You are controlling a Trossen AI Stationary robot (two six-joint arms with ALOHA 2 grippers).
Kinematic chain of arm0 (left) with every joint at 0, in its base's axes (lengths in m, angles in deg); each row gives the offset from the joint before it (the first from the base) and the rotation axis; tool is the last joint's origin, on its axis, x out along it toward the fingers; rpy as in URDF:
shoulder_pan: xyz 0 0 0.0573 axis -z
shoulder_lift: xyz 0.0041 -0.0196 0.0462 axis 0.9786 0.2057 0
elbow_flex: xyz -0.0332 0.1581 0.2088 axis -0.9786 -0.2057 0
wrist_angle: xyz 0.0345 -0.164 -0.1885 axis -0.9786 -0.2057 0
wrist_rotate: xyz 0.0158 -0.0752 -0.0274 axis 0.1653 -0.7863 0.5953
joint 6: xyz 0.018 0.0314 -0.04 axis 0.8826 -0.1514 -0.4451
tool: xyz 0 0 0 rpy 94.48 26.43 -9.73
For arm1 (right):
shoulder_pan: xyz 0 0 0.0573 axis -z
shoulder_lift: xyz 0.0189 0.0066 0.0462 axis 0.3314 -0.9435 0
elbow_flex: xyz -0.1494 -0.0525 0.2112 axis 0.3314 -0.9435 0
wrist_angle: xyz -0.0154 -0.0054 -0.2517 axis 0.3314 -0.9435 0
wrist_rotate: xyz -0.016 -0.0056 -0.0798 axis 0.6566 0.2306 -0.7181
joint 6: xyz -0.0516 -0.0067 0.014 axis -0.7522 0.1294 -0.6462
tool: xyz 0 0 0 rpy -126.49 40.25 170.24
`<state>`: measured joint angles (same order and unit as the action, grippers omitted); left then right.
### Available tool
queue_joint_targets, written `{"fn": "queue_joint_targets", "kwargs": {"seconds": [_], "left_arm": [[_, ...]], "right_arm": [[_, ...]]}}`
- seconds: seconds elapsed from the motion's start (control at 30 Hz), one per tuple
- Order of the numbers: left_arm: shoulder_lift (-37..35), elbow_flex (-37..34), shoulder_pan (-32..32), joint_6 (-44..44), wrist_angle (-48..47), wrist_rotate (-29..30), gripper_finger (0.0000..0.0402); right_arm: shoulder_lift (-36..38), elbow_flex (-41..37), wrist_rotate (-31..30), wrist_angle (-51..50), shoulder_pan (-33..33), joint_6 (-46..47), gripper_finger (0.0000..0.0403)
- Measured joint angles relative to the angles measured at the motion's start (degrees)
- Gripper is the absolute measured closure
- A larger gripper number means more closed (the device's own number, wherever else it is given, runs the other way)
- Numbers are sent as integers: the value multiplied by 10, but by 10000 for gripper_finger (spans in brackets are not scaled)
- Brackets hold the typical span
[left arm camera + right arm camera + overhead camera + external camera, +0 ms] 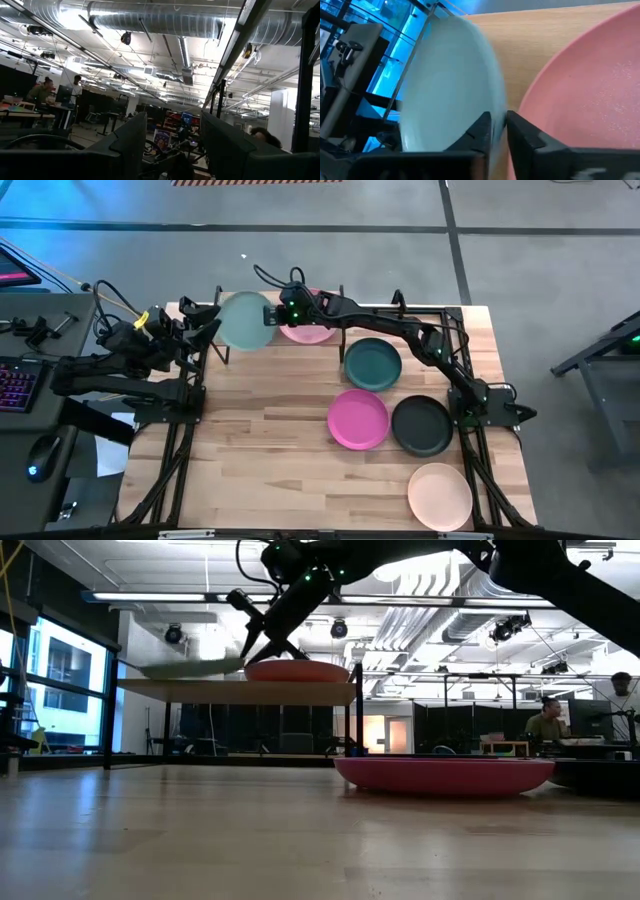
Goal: Place and stack plates onto a shelf
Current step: Put the blue plate on the shelf
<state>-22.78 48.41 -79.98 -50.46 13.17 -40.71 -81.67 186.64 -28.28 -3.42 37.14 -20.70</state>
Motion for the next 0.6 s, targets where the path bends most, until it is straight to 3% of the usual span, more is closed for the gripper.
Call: {"fn": "queue_joint_targets", "kwargs": {"seconds": [0.33,0.6], "left_arm": [[0,0,0,0,-1,0,227],[0,0,0,0,-20,0,227]], "right_arm": [[2,0,11,15,13,-7,238],[43,18,58,-44,39,-120,210]]}}
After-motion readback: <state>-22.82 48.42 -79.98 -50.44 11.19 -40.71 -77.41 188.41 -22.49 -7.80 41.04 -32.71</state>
